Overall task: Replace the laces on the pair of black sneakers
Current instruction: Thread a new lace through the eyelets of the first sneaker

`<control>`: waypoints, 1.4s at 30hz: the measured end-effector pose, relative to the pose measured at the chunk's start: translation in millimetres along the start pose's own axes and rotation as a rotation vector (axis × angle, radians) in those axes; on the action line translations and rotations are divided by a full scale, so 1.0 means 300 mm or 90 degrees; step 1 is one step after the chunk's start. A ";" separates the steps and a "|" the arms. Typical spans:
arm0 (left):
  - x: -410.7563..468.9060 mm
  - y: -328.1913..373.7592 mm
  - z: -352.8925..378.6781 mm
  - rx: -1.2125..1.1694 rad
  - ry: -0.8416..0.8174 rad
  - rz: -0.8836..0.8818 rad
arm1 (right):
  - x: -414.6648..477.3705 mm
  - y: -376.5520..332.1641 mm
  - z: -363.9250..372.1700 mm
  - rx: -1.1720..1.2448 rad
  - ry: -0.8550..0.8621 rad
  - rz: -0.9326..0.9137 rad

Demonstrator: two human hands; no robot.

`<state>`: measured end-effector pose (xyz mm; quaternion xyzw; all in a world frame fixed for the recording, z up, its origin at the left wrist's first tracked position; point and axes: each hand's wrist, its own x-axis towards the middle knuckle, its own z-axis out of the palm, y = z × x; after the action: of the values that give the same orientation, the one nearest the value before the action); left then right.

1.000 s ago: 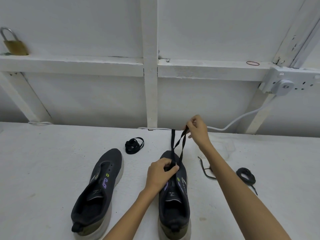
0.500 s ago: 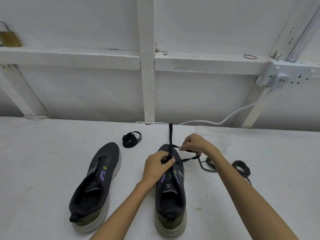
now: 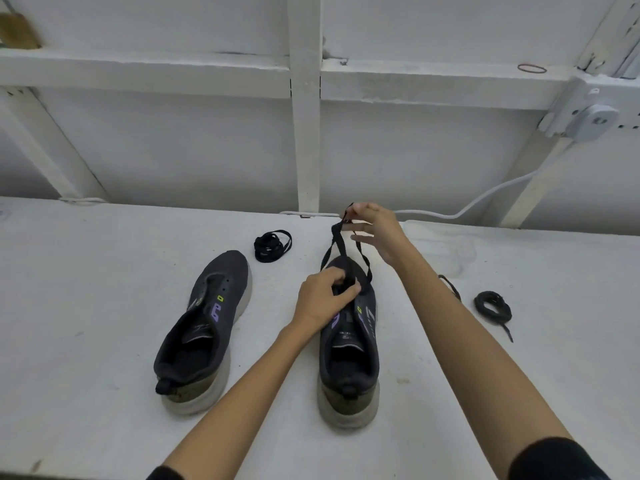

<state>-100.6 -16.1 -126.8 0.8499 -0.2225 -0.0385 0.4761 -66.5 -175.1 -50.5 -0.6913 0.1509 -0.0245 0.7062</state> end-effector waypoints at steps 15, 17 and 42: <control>0.069 0.083 -0.051 -0.203 -0.001 -0.056 | -0.191 0.010 -0.125 -0.422 -0.088 0.056; 0.084 0.104 -0.057 -0.211 -0.017 -0.050 | -0.220 0.039 -0.069 -0.326 -0.151 0.061; -0.044 0.011 -0.016 -0.036 -0.066 -0.100 | -0.169 -0.221 0.055 -0.065 -0.008 -0.212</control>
<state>-112.4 -8.4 -123.5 0.8479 -0.1784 -0.1256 0.4831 -99.1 -149.6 23.9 -0.7416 0.0310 -0.1295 0.6575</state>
